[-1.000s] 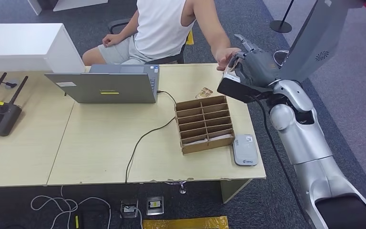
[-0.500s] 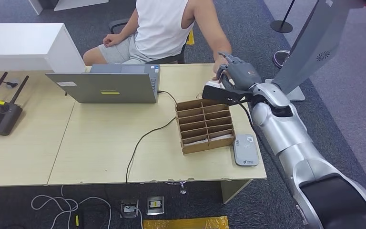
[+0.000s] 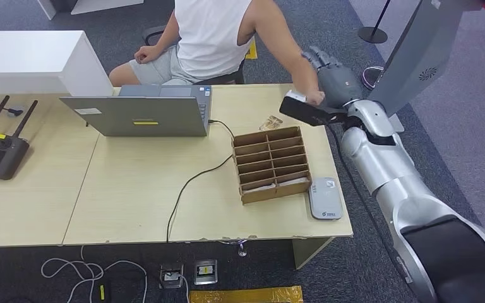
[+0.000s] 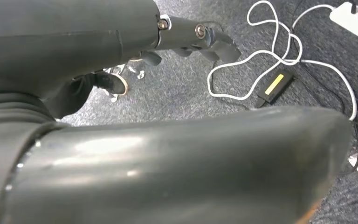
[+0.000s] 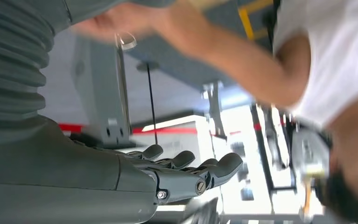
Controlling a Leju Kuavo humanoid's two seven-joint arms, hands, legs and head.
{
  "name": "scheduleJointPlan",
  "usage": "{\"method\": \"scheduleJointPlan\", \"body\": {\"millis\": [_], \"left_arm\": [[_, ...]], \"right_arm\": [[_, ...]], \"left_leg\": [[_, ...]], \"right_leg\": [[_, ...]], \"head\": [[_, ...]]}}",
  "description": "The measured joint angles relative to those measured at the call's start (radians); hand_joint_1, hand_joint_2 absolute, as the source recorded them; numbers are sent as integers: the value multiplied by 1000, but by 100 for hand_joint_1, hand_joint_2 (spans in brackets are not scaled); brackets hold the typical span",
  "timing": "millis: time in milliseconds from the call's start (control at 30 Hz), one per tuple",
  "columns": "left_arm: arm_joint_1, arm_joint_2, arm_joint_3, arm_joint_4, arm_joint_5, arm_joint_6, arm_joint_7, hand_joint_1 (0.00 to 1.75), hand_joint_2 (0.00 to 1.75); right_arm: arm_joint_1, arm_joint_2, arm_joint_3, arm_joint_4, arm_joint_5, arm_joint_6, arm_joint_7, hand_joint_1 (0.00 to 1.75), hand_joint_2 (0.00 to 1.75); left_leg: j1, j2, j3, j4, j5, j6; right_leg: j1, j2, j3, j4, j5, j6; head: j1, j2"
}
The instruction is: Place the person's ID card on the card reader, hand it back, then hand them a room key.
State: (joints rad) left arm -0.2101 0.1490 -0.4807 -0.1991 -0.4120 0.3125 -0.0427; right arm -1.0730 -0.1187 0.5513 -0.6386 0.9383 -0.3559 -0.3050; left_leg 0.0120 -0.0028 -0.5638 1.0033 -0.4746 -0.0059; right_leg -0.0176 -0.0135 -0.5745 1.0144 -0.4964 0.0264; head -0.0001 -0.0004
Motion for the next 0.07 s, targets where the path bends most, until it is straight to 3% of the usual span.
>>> {"method": "scheduleJointPlan", "body": {"millis": [67], "left_arm": [[2,-1,0,0,4,6,0,0,0]], "right_arm": [[-41,-18,-15,0,-32,-57,-16,0,175]], "left_leg": [[0,0,0,0,0,0]], "right_leg": [[0,-1,0,0,0,0]], "head": [[0,0]]}}
